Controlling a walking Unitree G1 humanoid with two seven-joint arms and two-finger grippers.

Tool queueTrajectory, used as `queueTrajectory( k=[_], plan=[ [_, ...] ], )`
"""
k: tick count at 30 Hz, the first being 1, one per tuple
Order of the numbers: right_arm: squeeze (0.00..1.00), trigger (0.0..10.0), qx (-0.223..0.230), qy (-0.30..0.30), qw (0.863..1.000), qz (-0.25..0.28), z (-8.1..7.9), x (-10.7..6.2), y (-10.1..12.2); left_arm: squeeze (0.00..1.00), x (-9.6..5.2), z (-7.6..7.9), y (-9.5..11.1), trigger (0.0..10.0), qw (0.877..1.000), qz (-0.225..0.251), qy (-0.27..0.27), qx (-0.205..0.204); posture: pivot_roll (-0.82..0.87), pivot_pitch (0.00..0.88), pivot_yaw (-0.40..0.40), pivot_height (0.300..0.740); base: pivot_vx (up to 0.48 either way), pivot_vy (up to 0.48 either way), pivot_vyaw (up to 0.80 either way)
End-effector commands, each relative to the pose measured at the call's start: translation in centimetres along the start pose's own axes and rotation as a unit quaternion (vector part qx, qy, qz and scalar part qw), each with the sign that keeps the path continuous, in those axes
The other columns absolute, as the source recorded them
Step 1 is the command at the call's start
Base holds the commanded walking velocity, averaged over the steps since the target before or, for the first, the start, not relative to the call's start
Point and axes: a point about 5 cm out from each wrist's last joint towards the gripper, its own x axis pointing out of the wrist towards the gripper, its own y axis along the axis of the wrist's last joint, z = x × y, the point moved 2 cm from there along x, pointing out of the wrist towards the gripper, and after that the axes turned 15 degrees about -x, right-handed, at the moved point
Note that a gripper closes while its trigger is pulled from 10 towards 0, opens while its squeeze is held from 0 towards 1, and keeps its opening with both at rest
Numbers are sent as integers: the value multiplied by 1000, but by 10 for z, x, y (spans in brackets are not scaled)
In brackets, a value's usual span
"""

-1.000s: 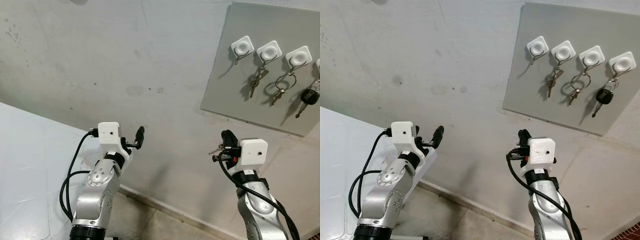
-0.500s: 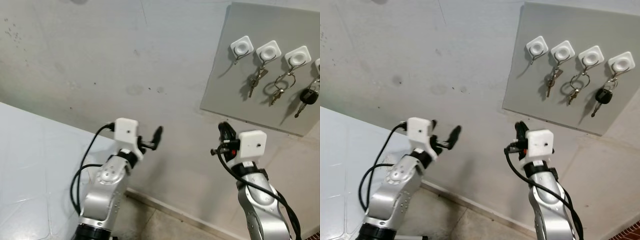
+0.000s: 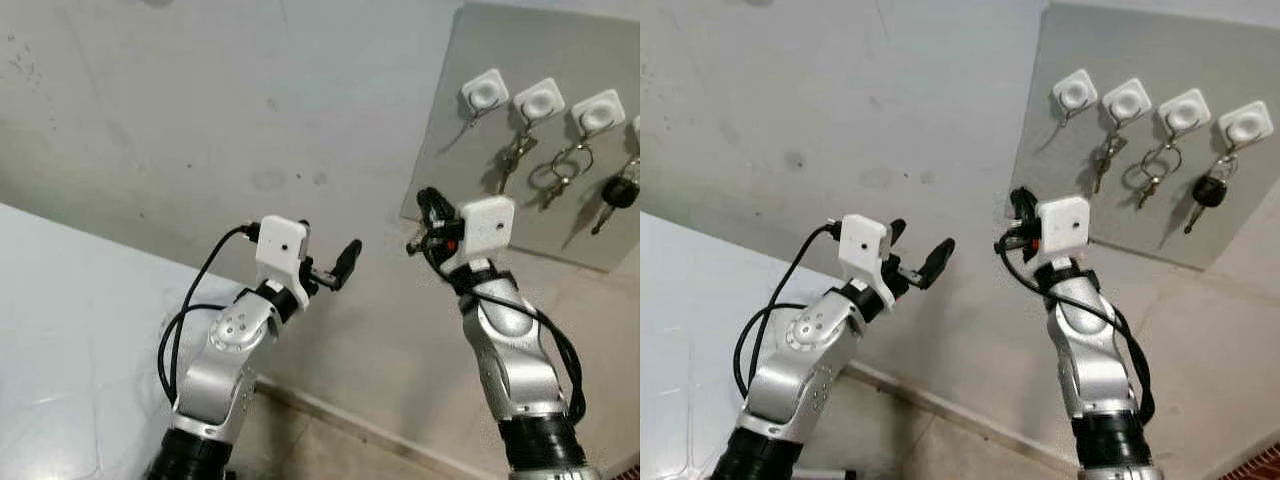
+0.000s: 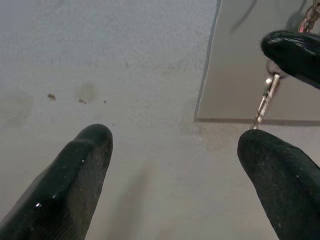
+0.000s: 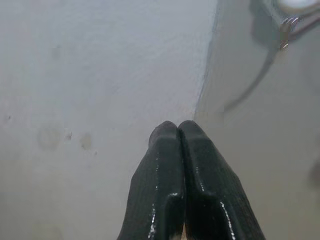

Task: Hang keys on a hook

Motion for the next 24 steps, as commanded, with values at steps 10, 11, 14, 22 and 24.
queueTrajectory(
  k=[10, 11, 14, 22, 24],
  plan=[
    [0, 10000, 5, -96, 995, 19, 49, 13, 2, 0, 9, 11, 24, 10000, 999, 28, -29, -1, -28, 36, -13, 740, 0, 0, 0],
    [0, 10000, 4, -100, 995, 22, 50, 14, 2, 0, 10, 11, 25, 10000, 999, 28, -31, 0, -32, 38, -11, 740, 0, 0, 0],
    [0, 10000, 11, -121, 992, 37, 58, 13, 5, 0, 11, 12, 25, 10000, 999, 28, -33, -1, -34, 40, -10, 740, 0, 0, 0],
    [0, 10000, 29, -122, 988, 95, 62, 14, 21, 0, 11, 14, 24, 10000, 999, 27, -40, -3, -34, 41, -9, 740, 0, 0, 0],
    [0, 10000, 36, -115, 987, 109, 60, 14, 24, 0, 11, 15, 23, 10000, 999, 26, -42, -2, -33, 38, -10, 740, 0, 0, 0]
  ],
)
